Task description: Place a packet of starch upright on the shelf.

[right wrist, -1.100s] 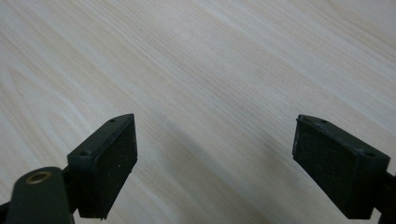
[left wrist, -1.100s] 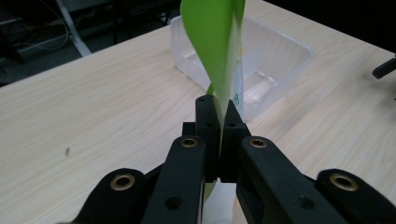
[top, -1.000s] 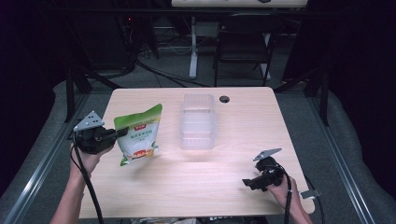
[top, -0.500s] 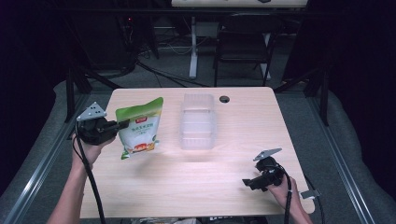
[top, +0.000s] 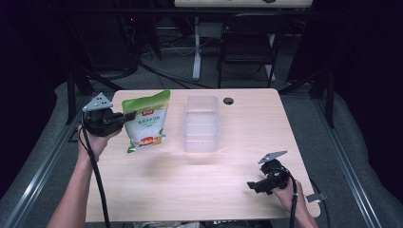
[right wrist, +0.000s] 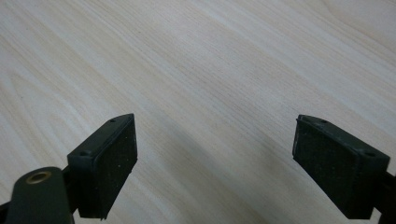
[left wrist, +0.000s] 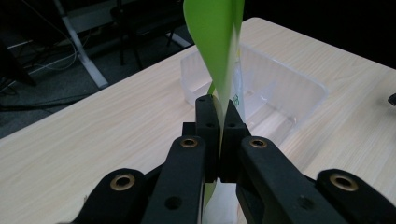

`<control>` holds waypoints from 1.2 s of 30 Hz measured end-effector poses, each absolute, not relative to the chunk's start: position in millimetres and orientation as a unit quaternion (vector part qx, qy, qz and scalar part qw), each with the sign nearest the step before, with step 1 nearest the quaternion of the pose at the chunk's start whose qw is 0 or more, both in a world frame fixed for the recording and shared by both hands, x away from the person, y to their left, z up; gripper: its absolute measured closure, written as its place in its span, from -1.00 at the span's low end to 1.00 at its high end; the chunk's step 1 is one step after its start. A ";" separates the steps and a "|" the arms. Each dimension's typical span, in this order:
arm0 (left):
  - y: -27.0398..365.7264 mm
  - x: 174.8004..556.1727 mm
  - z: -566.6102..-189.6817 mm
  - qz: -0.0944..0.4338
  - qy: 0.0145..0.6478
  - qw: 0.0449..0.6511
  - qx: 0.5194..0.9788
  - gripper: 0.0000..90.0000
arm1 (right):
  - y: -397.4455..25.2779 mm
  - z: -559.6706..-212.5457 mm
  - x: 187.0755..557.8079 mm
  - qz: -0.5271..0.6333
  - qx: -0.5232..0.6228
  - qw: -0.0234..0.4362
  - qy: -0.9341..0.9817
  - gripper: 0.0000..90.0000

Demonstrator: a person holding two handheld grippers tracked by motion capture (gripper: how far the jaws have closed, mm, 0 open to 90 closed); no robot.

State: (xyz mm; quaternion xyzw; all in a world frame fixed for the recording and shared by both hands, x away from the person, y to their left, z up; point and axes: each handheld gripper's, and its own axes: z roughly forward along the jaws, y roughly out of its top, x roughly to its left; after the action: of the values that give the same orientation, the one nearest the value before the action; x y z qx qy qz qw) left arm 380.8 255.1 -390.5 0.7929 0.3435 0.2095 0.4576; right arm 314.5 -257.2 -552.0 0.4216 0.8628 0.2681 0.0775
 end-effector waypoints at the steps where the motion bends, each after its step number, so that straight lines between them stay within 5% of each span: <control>1: 253.6 382.0 -389.1 0.211 0.341 0.459 0.793 1.00 | -257.2 -552.0 314.5 0.268 0.422 0.077 0.863 -0.70; 36: 176.8 419.7 -368.5 0.220 0.258 0.480 0.809 1.00 | -257.6 -552.1 314.7 0.274 0.423 0.070 0.861 -0.70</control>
State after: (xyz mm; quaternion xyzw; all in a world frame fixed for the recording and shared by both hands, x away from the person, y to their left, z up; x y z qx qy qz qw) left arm 419.7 176.8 -368.5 0.8090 0.2584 0.2201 0.4798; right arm 314.7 -257.6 -552.1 0.4233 0.8609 0.2736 0.0701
